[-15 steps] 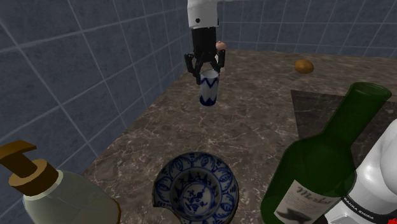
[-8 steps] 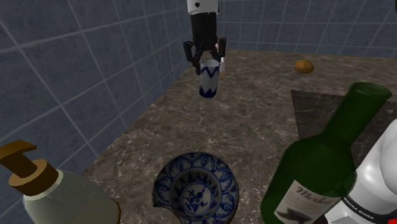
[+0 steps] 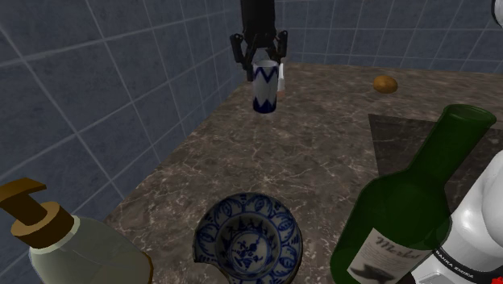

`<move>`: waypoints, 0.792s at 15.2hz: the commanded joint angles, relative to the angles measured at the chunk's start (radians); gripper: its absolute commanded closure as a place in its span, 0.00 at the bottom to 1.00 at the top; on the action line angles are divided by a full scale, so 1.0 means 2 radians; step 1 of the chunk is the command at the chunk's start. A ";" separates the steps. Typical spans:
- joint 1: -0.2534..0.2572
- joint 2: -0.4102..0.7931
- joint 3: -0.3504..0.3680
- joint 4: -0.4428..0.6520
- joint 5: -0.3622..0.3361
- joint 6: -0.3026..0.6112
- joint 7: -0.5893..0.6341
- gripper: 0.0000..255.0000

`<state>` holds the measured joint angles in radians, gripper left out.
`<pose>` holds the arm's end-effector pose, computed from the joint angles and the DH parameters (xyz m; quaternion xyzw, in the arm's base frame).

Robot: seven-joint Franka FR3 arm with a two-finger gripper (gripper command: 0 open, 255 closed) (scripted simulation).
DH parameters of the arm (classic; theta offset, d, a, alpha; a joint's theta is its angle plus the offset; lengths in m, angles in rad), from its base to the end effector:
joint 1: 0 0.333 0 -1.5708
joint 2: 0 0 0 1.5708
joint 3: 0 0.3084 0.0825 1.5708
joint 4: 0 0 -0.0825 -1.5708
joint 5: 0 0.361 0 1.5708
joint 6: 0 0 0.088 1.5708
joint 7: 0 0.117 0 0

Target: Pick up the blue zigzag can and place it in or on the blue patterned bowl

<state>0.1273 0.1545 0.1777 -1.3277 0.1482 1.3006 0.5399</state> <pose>0.5173 0.1748 0.6114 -0.9869 0.1029 0.1166 0.0424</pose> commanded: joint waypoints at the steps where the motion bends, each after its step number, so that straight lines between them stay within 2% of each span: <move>1: 0.008 -0.016 0.006 -0.018 0.005 0.004 0.014 1.00; 6: 0.033 -0.060 0.028 -0.068 0.020 0.021 0.062 1.00; 12: 0.064 -0.095 0.060 -0.104 0.038 0.035 0.125 1.00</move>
<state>0.2448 -0.0218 0.2854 -1.5195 0.2170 1.3629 0.7663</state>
